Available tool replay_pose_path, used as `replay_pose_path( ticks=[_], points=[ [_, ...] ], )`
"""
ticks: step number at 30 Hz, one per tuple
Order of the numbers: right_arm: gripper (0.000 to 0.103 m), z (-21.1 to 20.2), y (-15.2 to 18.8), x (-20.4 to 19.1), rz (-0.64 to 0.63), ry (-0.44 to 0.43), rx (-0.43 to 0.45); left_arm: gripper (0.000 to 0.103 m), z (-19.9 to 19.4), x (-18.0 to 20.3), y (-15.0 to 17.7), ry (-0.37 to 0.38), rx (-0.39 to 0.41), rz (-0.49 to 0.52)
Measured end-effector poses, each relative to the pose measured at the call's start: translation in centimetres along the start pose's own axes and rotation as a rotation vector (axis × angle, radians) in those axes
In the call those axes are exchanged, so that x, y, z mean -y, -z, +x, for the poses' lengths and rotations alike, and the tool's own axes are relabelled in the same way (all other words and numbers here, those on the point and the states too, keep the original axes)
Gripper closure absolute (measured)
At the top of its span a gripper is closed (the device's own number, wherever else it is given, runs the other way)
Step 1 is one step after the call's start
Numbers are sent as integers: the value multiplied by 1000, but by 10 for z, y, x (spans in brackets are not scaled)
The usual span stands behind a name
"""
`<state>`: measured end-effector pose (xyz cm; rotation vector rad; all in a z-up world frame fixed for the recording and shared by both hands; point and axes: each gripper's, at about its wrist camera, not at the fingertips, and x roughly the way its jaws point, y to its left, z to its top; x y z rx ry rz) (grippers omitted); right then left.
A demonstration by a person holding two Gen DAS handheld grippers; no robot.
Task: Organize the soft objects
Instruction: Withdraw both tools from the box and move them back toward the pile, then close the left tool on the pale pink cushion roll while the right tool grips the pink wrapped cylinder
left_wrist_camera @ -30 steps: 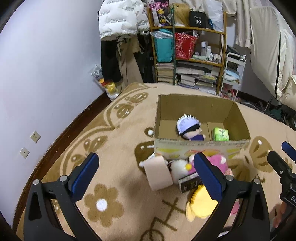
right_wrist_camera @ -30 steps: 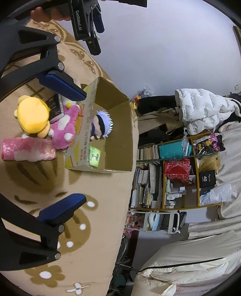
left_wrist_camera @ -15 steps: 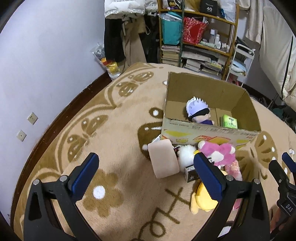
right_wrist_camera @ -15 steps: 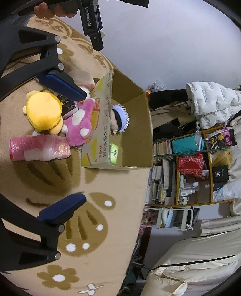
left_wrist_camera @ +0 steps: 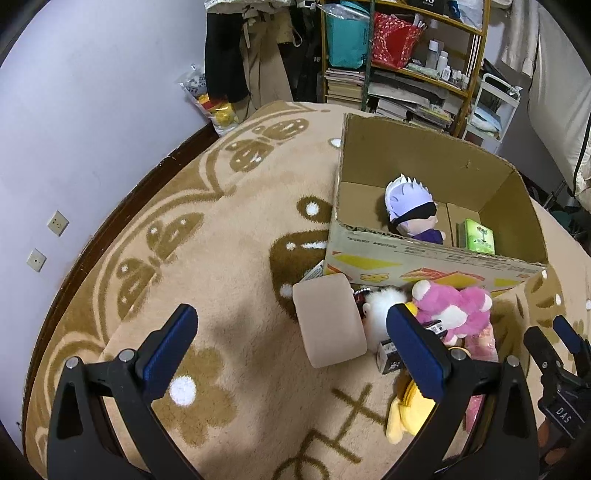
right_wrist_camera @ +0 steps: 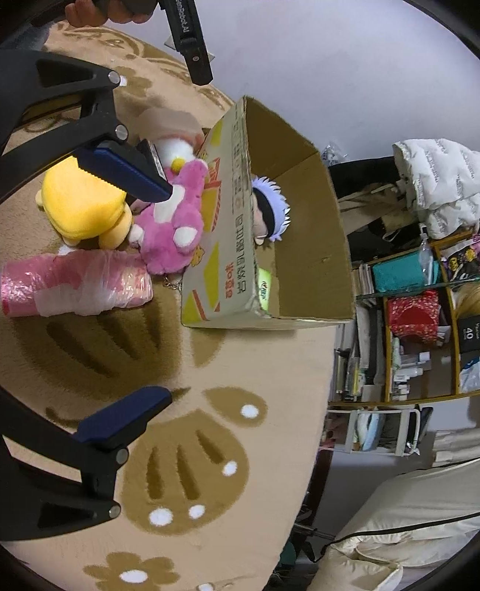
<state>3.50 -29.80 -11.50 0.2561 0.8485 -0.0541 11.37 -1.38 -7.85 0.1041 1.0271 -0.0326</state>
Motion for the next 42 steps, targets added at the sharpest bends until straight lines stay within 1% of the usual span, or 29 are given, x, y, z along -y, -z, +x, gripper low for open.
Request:
replay_pose_path(
  ticks=[10, 16, 20, 23, 28, 30, 34, 37, 42],
  points=[
    [0, 36, 5, -3, -26, 17, -69, 2, 27, 5, -4, -6, -51, 0],
    [0, 53, 10, 4, 2, 33, -119, 2, 43, 7, -4, 36, -85, -10],
    [0, 62, 12, 6, 3, 50, -140, 2, 53, 8, -3, 17, -98, 0],
    [4, 69, 13, 9, 4, 43, -166, 2, 57, 9, -2, 12, -109, 5],
    [6, 78, 17, 9, -5, 40, -197, 2, 66, 8, -1, 1, -135, 5],
    [12, 80, 19, 8, -10, 32, -208, 2, 70, 7, 0, -4, -147, 4],
    [15, 83, 20, 7, -9, 21, -219, 2, 78, 8, 1, -12, -190, 12],
    [18, 83, 20, 7, -2, 11, -223, 2, 81, 11, 3, -35, -190, 33],
    [21, 83, 23, 4, -10, 6, -228, 2, 84, 13, 5, -32, -189, 38]
  ],
)
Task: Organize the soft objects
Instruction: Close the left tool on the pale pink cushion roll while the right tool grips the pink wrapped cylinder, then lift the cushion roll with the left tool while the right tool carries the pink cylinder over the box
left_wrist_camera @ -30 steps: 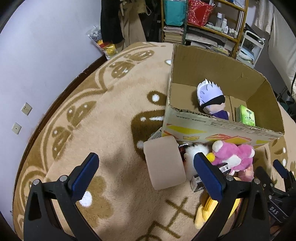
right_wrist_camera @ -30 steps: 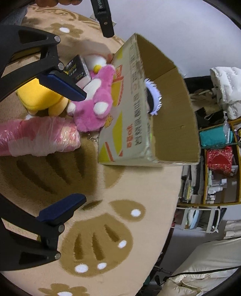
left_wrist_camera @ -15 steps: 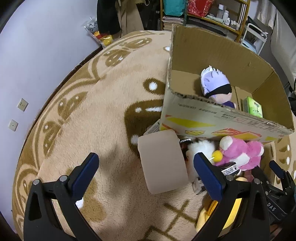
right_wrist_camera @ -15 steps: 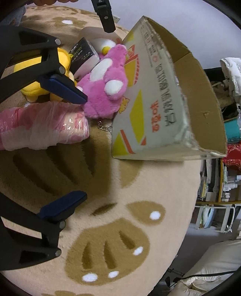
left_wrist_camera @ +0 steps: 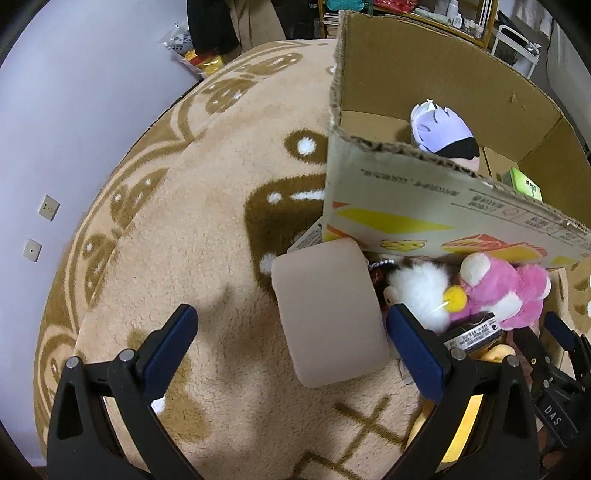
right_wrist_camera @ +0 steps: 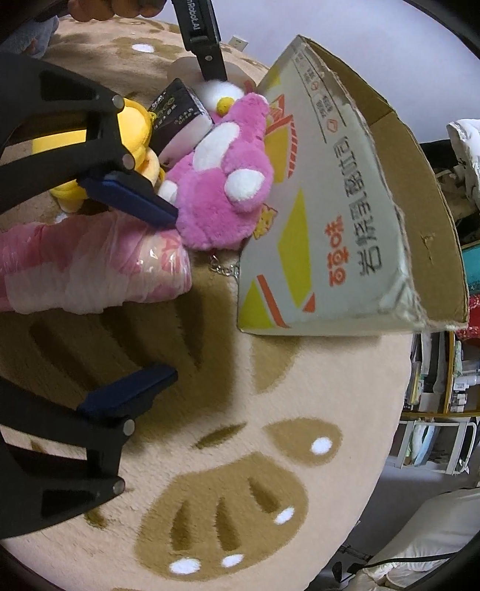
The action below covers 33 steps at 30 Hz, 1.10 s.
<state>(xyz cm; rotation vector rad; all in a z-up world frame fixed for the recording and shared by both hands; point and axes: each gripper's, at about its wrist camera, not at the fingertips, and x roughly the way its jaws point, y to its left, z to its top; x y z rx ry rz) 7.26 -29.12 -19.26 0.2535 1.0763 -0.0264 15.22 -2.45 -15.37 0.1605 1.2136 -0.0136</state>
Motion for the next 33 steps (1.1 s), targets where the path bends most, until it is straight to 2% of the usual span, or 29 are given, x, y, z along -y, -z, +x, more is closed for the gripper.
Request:
replay_pose_path(
  ticks=[2, 4, 5, 6, 11, 13, 15, 18, 24, 33],
  points=[
    [26, 0, 3, -5, -6, -2, -4, 3, 2, 2, 1, 6, -6, 1],
    [41, -3, 6, -9, -11, -29, -9, 9, 2, 3, 1, 14, -7, 5],
    [54, -4, 9, -13, -10, -64, -23, 11, 3, 4, 2, 17, -7, 6],
    [61, -3, 10, -15, -4, -90, -35, 15, 3, 5, 2, 21, -12, 7],
    [64, -7, 14, -20, -7, -103, -31, 30, 8, 4, 3, 71, -26, -19],
    [70, -11, 14, -21, -8, -96, -16, 46, 7, 3, 4, 102, -26, -34],
    [78, -17, 14, -23, -17, -87, 4, 54, 7, 5, 4, 120, -30, -28],
    [81, -25, 13, -29, -26, -93, 24, 58, 3, 10, 6, 101, -13, 1],
    [84, -45, 10, -25, -47, -62, 83, 63, -9, 7, 9, 118, 17, -13],
    [86, -103, 8, -32, -97, -24, 287, 63, -46, -5, 17, 123, 115, -50]
  ],
)
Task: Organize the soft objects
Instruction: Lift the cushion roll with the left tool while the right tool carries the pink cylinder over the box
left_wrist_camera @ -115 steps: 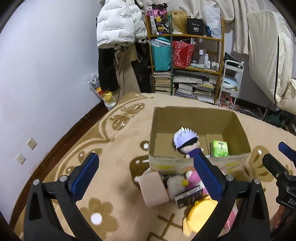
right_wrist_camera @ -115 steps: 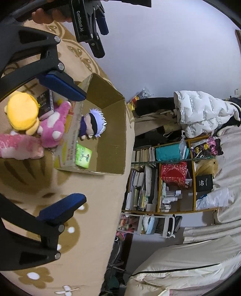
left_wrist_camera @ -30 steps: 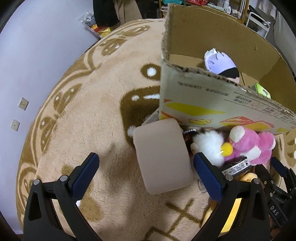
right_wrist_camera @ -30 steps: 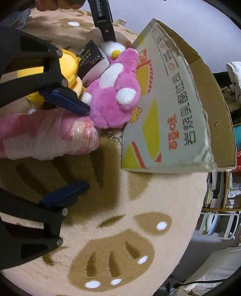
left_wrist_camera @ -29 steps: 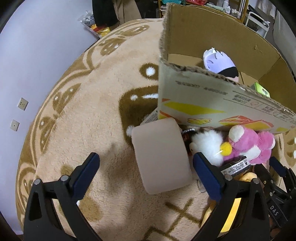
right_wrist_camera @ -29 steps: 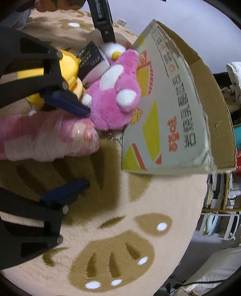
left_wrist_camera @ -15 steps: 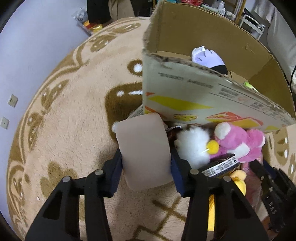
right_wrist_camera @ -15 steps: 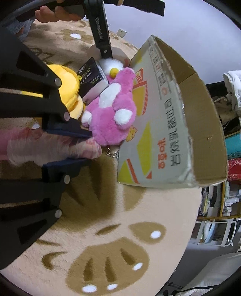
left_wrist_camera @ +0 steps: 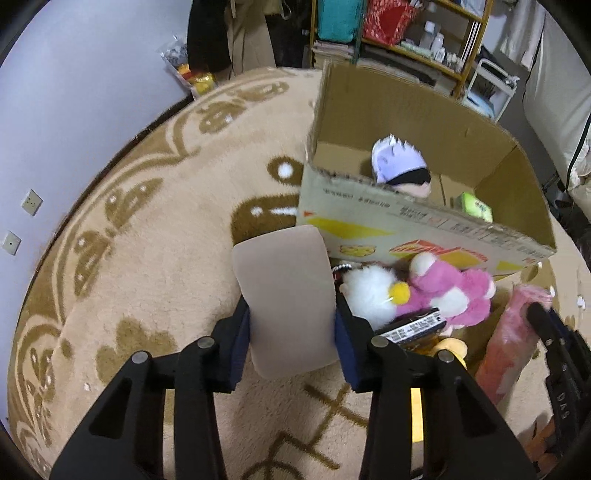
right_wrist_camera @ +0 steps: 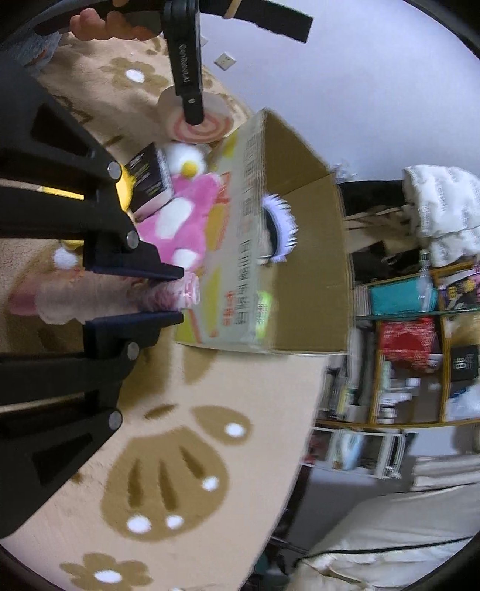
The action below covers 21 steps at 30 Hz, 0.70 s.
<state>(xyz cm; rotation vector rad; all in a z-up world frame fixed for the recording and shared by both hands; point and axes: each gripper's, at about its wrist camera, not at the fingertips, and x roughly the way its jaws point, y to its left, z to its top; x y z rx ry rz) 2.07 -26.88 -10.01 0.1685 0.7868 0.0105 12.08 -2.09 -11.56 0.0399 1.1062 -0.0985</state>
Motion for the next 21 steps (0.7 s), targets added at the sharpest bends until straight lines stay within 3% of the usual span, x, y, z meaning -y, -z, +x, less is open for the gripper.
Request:
replay_pose_path(
  ticks=[3, 10, 21],
  points=[
    [87, -21, -5, -6, -14, -8, 92, 64, -15, 5, 0, -44, 39, 32],
    [87, -63, -22, -20, -77, 10, 268, 64, -54, 11, 5, -41, 146, 56],
    [87, -98, -44, -29, -72, 11, 397, 64, -117, 14, 5, -41, 412, 82]
  ],
)
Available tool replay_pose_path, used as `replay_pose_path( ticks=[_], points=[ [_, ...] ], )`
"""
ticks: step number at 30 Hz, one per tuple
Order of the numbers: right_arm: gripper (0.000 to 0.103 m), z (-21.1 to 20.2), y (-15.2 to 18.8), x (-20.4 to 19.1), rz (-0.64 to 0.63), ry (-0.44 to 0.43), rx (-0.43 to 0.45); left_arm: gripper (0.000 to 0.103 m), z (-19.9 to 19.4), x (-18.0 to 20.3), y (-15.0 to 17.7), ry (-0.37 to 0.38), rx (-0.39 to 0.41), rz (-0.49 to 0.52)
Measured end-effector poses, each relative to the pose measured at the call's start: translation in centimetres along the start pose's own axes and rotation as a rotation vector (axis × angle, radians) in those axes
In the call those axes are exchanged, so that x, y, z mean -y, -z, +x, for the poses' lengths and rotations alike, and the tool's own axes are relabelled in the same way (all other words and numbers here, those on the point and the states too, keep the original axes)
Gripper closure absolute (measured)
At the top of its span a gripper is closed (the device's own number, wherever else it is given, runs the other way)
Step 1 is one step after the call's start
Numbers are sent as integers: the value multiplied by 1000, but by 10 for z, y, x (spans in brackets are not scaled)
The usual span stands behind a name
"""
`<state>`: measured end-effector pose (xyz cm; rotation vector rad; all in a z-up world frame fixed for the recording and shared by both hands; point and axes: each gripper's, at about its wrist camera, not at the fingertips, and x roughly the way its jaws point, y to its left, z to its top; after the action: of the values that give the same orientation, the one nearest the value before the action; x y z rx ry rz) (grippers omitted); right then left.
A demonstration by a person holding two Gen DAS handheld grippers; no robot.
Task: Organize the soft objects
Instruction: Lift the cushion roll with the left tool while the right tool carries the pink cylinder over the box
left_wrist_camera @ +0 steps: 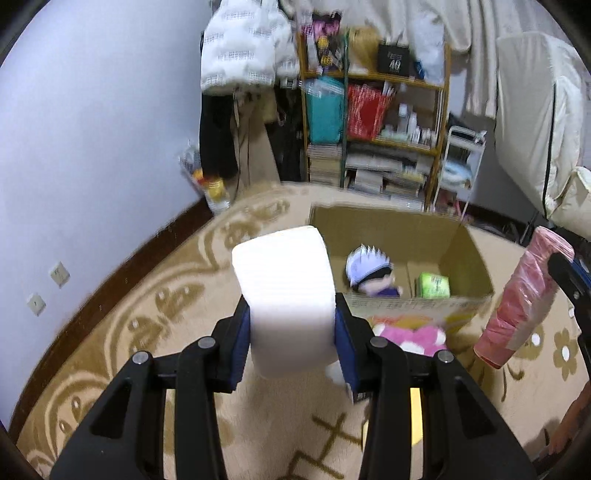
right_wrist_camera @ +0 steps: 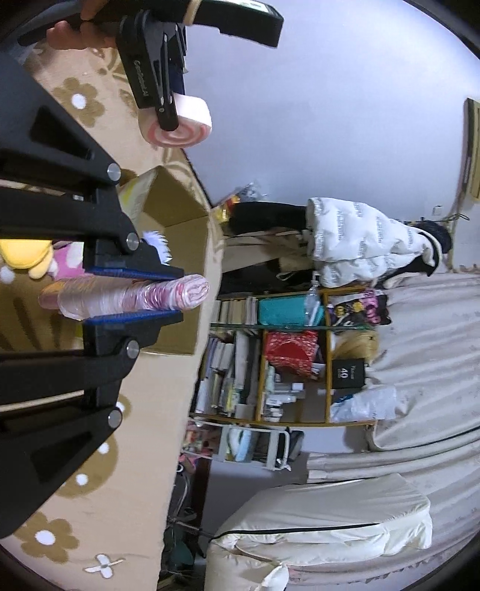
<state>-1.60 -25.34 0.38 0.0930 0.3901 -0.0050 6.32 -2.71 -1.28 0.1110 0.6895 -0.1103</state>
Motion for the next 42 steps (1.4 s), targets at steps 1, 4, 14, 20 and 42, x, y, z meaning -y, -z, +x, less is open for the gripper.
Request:
replay_pose_path(
  ticks=[1, 4, 14, 20, 42],
  points=[
    [87, 0, -4, 1, 2, 1, 9, 64, -3, 1, -2, 6, 23, 3],
    [87, 0, -13, 5, 9, 5, 33, 64, -11, 7, -8, 8, 81, 21],
    [87, 17, -36, 13, -11, -4, 86, 64, -7, 23, -33, 21, 192, 50],
    [87, 38, -45, 14, -27, -26, 90, 63, 6, 24, -43, 13, 218, 46],
    [87, 109, -12, 23, 37, -87, 38, 63, 77, 33, -33, 58, 130, 76]
  ],
)
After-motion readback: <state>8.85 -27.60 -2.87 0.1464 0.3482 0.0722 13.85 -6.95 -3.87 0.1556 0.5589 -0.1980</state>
